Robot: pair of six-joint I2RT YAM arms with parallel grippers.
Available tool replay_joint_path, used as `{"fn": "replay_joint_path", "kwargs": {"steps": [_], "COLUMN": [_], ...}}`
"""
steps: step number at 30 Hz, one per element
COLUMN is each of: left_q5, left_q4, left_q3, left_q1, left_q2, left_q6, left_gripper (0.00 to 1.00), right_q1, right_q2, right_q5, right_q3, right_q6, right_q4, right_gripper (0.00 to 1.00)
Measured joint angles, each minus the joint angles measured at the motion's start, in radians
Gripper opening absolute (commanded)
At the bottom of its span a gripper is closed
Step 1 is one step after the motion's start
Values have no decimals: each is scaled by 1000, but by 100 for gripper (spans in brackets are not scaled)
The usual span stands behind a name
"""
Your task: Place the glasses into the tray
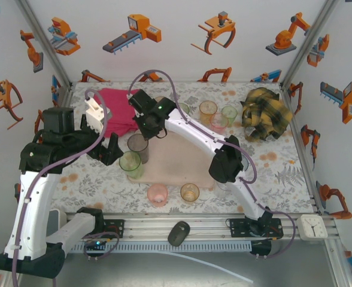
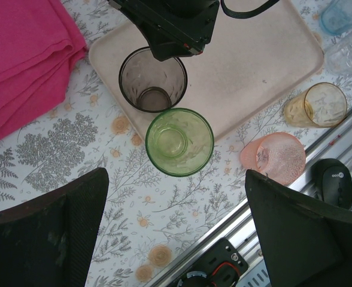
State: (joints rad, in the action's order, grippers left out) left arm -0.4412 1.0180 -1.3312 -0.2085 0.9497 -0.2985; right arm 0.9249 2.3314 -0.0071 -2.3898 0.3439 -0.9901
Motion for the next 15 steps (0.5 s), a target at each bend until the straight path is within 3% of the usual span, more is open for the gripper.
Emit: {"fn": "replay_joint_path", "kwargs": {"steps": [9, 15], "left_q5": [-3, -6], "left_q4": [0, 0], "left_q3": [-11, -20], "left_q1": [0, 1], "left_q2": [17, 27], "left_q6": [0, 2], "left_gripper": [87, 87], "right_q1": [1, 1], "right_q2": [5, 8], "right_q5": [4, 24], "right_q3": [-16, -16], "right_q6": [0, -1], "right_q4": [2, 3], "right_gripper": [23, 16]}}
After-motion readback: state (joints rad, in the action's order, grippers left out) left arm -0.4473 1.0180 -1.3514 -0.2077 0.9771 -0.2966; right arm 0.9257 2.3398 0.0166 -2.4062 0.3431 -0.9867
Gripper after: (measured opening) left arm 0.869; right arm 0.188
